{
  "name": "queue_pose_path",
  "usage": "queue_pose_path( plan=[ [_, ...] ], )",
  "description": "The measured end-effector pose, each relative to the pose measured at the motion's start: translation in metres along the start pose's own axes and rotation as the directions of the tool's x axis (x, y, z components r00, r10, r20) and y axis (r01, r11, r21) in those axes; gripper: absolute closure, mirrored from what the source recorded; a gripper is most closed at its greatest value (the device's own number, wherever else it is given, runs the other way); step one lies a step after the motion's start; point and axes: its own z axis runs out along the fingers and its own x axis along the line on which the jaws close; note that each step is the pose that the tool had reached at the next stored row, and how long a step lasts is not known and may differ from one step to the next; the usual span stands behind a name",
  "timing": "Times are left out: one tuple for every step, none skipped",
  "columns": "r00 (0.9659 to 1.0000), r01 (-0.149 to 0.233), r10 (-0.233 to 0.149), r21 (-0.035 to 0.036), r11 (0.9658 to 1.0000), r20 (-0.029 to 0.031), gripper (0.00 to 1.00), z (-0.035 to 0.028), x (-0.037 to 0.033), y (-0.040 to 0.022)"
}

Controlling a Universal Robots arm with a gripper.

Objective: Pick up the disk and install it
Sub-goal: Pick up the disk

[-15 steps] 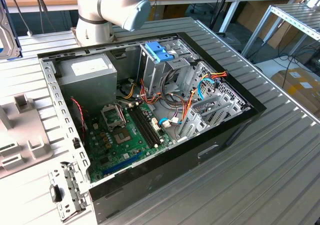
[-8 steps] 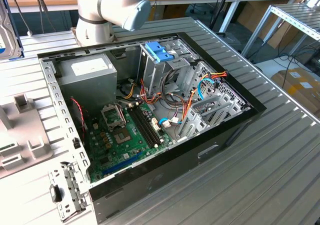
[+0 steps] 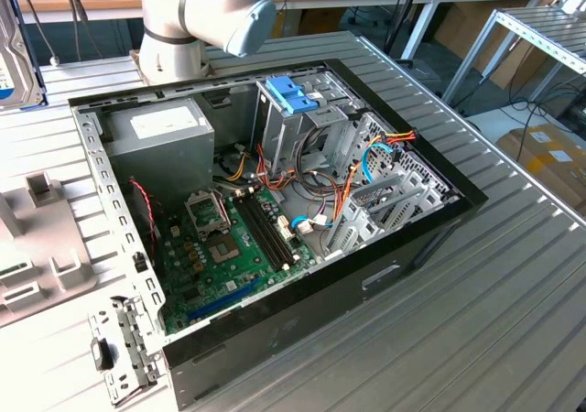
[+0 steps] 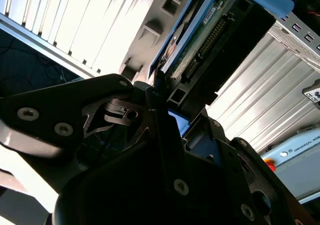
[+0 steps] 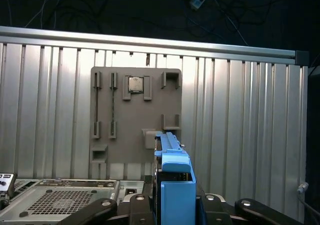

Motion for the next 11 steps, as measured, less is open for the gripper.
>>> queue_pose_path(
  plan=[
    [1.0,0.0,0.0,0.0001,1.0,0.0,0.63,0.0001,0.0001,-0.0003],
    [1.0,0.0,0.0,0.0,1.0,0.0,0.63,0.0001,0.0002,-0.0007],
    [1.0,0.0,0.0,0.0,1.0,0.0,0.63,0.0001,0.0003,-0.001],
    [1.0,0.0,0.0,0.0,1.0,0.0,0.63,0.0001,0.0005,-0.0016],
    [1.0,0.0,0.0,0.0,1.0,0.0,0.63,0.0001,0.0006,-0.002],
    [1.0,0.0,0.0,0.0,1.0,0.0,0.63,0.0002,0.0007,-0.0025],
    [1.0,0.0,0.0,0.0,1.0,0.0,0.63,0.0002,0.0008,-0.0028],
    [1.0,0.0,0.0,0.0,1.0,0.0,0.63,0.0002,0.001,-0.0035],
    [1.0,0.0,0.0,0.0,1.0,0.0,0.63,0.0002,0.0011,-0.0039],
    [1.0,0.0,0.0,0.0,1.0,0.0,0.63,0.0003,0.0013,-0.0044],
    [1.0,0.0,0.0,-0.0001,1.0,0.0,0.63,0.0003,0.0014,-0.0048]
  ],
)
